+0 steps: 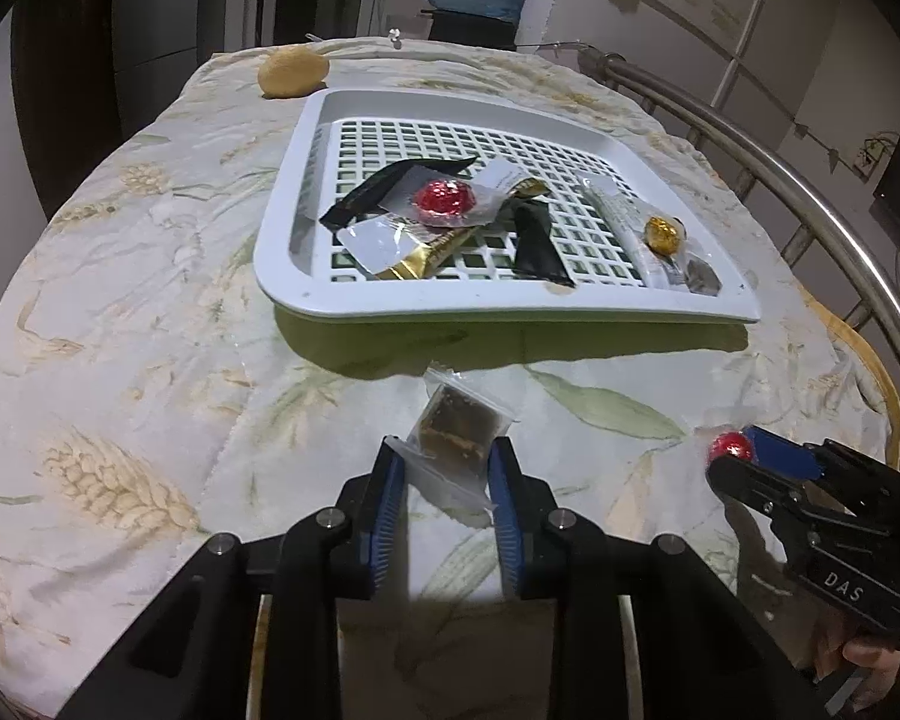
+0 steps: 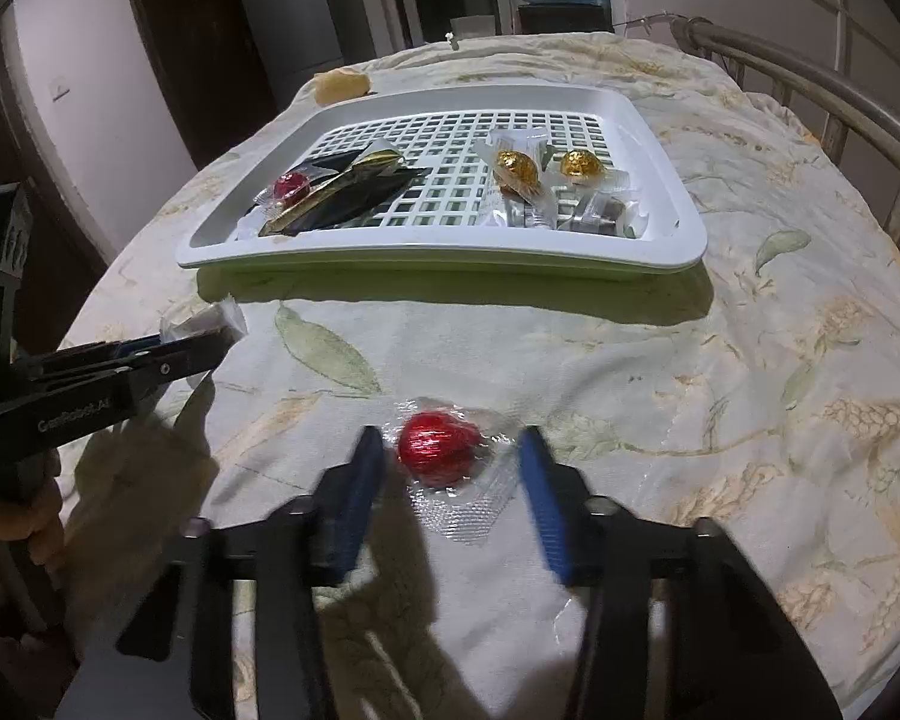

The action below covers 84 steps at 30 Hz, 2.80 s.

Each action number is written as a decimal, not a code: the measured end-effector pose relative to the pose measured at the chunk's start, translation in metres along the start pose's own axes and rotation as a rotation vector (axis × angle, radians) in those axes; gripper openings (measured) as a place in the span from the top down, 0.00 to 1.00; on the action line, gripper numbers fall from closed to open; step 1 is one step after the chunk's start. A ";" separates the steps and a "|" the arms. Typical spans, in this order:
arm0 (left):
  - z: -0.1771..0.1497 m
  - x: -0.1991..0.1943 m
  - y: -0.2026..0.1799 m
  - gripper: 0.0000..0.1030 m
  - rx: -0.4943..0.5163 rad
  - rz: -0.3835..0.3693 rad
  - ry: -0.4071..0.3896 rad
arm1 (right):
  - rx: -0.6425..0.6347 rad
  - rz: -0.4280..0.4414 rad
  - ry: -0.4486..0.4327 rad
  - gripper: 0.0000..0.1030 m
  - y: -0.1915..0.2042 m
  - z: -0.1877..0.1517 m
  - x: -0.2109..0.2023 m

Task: Organize snacks
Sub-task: 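Grasp the clear bag with dark candy with the left tool while the right tool grasps the red chocolate, then carry both items over the tray and open both tools to release them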

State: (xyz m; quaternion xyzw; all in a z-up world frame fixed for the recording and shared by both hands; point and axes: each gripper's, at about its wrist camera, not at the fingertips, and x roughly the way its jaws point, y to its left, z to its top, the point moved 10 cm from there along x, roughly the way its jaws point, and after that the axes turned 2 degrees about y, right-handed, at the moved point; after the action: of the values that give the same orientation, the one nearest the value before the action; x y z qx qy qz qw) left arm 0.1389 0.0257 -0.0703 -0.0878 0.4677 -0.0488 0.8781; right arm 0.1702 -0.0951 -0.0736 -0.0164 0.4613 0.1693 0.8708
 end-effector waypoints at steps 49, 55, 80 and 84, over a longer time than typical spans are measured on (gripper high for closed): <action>0.102 -0.079 -0.054 0.70 -0.012 -0.163 -0.262 | 0.120 0.113 -0.256 0.63 -0.032 0.123 -0.079; 0.129 -0.058 -0.048 0.70 -0.061 -0.162 -0.264 | 0.162 0.140 -0.249 0.63 -0.039 0.148 -0.058; 0.148 0.048 -0.016 0.70 -0.139 -0.054 -0.155 | 0.187 0.047 -0.110 0.63 -0.063 0.166 0.058; 0.143 0.059 -0.016 0.70 -0.126 -0.033 -0.134 | 0.157 0.011 -0.091 0.63 -0.063 0.162 0.069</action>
State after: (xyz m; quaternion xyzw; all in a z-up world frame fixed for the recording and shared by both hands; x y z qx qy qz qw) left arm 0.2906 0.0157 -0.0363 -0.1536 0.4083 -0.0280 0.8994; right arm 0.3547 -0.1050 -0.0441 0.0620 0.4331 0.1379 0.8886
